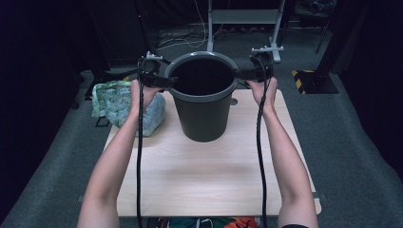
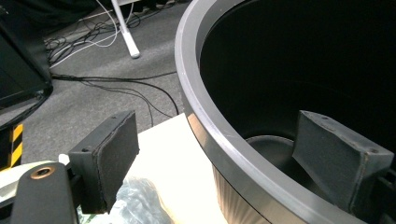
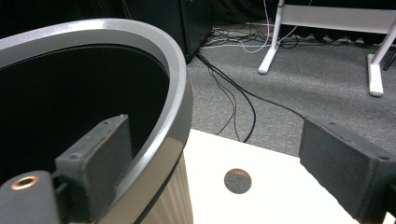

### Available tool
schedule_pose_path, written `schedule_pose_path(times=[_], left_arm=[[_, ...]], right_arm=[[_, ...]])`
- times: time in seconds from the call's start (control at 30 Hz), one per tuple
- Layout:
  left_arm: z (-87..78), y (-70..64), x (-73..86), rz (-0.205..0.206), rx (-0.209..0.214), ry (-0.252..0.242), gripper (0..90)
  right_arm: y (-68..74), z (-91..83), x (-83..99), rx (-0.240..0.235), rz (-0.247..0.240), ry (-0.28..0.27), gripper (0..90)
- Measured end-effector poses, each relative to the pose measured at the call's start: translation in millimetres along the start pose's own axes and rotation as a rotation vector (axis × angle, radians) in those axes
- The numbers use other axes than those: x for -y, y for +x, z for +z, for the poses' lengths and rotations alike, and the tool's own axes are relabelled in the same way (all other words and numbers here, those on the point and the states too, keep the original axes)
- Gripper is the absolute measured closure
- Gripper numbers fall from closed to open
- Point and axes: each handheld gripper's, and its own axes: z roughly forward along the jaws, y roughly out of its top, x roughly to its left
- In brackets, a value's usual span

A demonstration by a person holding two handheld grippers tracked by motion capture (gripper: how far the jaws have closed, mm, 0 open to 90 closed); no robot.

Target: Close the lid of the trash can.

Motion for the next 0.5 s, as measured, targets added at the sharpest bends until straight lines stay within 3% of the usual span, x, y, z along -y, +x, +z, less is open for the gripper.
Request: schedule_pose_path(times=[0.33, 0.5], left_arm=[[-24.3, 4.1, -2.6, -0.019, -0.002, -0.065, 3.1], [-40.3, 8.5, -1.2, -0.027, 0.017, -0.06, 1.1]], right_arm=[[11.6, -16.2, -4.9, -0.072, -0.007, -0.002, 6.8], [17.0, -26.5, -0.8, -0.083, -0.018, -0.009, 6.0]])
